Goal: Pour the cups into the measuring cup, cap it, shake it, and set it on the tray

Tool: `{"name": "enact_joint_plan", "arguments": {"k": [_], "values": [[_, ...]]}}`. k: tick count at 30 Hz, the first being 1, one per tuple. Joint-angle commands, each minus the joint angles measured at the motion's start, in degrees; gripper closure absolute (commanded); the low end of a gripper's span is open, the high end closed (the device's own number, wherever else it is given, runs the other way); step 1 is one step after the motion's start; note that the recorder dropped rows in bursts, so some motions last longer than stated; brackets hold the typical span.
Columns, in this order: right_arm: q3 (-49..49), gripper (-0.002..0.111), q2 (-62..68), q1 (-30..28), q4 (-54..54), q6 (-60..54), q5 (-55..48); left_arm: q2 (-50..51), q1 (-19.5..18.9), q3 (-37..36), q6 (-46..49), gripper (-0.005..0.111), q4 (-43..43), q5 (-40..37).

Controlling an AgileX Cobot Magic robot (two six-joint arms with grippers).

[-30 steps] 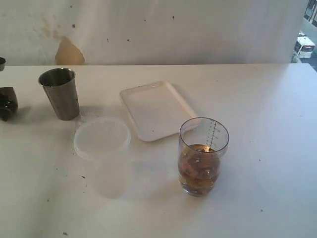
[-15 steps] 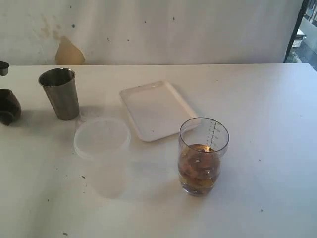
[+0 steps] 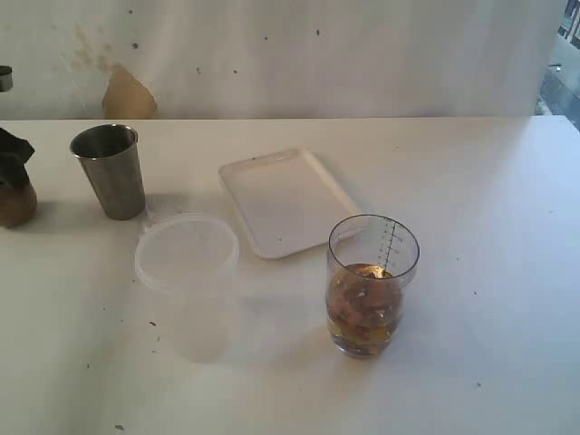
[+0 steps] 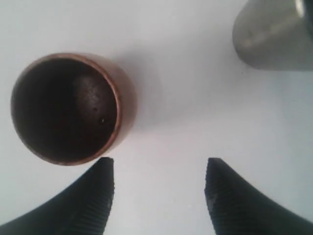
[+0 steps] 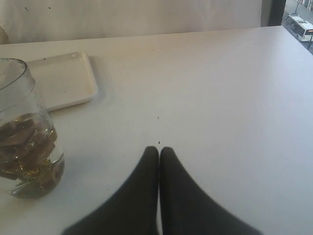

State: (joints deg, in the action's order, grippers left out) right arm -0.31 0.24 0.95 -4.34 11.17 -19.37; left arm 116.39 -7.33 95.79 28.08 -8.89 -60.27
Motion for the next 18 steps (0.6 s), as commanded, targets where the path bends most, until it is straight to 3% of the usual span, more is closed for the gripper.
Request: {"name": "enact_joint_plan", "arguments": {"k": [1, 7, 14, 16, 18], "values": [[0.31, 0.108, -0.24, -0.28, -0.17, 0.14, 0.08, 0.45, 0.02, 1.91, -1.32, 0.053, -1.31, 2.49], [0.31, 0.108, -0.24, -0.28, -0.17, 0.14, 0.08, 6.23, 0.02, 1.8, -1.32, 0.053, -1.07, 9.35], [0.31, 0.108, -0.24, -0.28, -0.17, 0.14, 0.08, 10.56, 0.02, 1.8, -1.09, 0.055, -0.1, 6.78], [0.31, 0.108, -0.24, -0.28, -0.17, 0.14, 0.08, 10.87, 0.02, 1.8, -1.2, 0.069, 1.14, 5.82], [0.31, 0.108, -0.24, -0.28, -0.17, 0.14, 0.08, 10.87, 0.02, 1.8, -1.2, 0.092, 1.54, 3.97]]}}
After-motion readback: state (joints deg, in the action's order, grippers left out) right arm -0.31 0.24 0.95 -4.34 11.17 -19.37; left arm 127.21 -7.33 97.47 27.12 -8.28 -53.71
